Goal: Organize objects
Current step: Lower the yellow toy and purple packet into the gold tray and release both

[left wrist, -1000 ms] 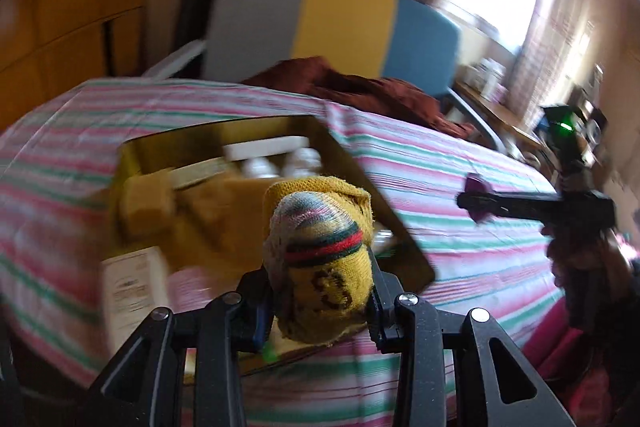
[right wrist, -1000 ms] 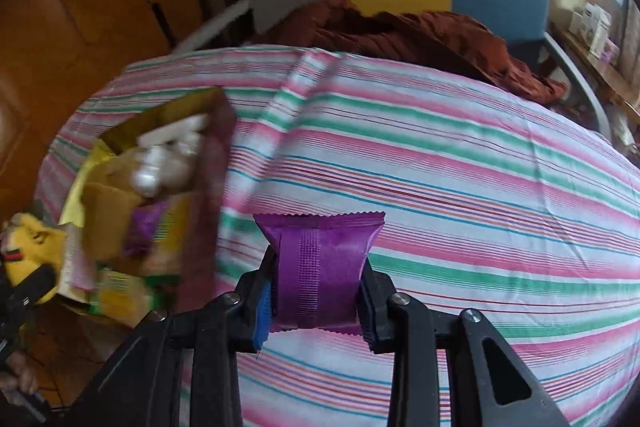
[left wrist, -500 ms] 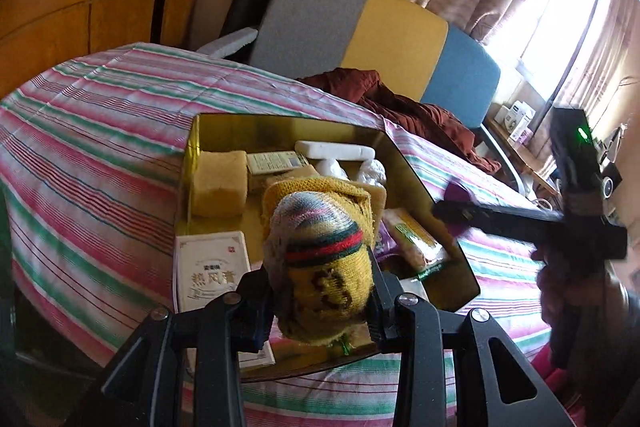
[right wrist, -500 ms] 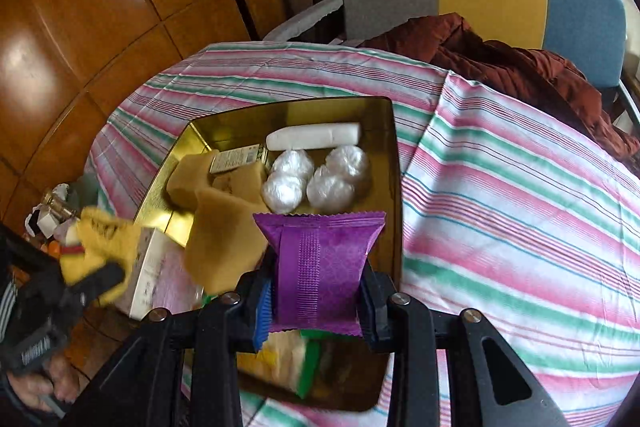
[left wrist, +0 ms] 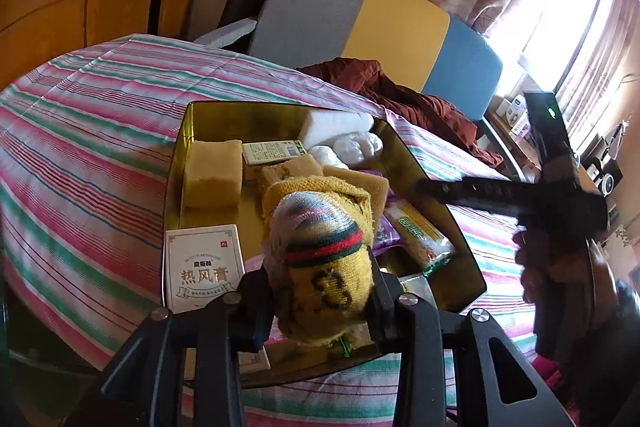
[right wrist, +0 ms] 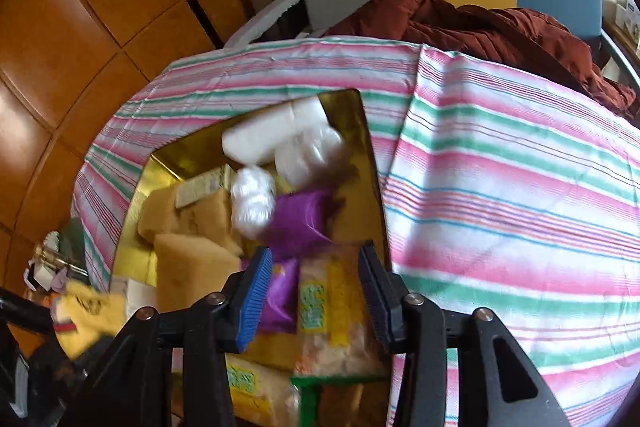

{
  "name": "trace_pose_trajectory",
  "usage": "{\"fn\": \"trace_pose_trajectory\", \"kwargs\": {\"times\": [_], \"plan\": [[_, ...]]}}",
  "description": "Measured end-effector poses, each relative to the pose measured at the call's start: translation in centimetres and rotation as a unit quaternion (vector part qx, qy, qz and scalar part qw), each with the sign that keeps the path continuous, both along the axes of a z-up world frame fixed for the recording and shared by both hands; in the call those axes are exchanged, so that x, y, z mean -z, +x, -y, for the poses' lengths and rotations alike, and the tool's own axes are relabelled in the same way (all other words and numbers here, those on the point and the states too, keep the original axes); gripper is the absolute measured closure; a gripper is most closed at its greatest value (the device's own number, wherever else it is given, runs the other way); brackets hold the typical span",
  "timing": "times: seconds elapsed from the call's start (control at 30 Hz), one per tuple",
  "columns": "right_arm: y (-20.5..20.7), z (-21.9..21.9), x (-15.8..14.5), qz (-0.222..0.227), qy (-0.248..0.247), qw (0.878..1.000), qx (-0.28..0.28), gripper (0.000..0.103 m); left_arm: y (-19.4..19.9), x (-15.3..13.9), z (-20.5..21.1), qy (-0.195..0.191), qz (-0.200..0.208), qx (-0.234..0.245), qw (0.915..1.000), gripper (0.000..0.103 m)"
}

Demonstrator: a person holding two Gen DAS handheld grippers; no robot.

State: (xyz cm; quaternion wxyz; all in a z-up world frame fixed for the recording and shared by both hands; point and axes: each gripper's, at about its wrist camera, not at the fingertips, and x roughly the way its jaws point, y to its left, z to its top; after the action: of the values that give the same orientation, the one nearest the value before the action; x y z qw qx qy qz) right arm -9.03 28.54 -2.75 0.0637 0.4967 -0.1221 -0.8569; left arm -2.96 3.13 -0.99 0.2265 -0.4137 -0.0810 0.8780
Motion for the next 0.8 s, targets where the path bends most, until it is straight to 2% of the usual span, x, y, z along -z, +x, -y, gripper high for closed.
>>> {"fn": "trace_pose_trajectory", "kwargs": {"times": [0.17, 0.4, 0.53, 0.63, 0.7, 0.8], "plan": [[1.9, 0.0, 0.1, -0.005, 0.017, 1.0, -0.003, 0.054, -0.5, 0.0, 0.0, -0.009, 0.0, -0.013, 0.9999, 0.065], [3.8, 0.8, -0.2, -0.02, 0.035, 0.999, -0.011, 0.053, -3.0, -0.2, -0.7, -0.029, -0.005, -0.034, 0.999, 0.065], [4.6, 1.2, -0.6, -0.028, 0.042, 0.999, -0.014, 0.053, -5.6, 0.6, -1.4, -0.04, 0.016, -0.056, 0.9975, 0.063], [4.9, 1.2, -0.7, -0.03, 0.041, 0.999, -0.013, 0.053, -6.7, 1.7, -2.4, -0.056, 0.031, -0.056, 0.9964, 0.054], [5.1, 1.1, -0.6, -0.029, 0.043, 0.999, -0.013, 0.053, -6.7, 2.0, -2.7, -0.056, 0.03, -0.051, 0.9967, 0.038], [5.2, 1.0, -0.4, -0.026, 0.041, 0.999, -0.011, 0.053, -6.6, 2.2, -2.4, -0.053, 0.035, -0.06, 0.9962, 0.035]]}}
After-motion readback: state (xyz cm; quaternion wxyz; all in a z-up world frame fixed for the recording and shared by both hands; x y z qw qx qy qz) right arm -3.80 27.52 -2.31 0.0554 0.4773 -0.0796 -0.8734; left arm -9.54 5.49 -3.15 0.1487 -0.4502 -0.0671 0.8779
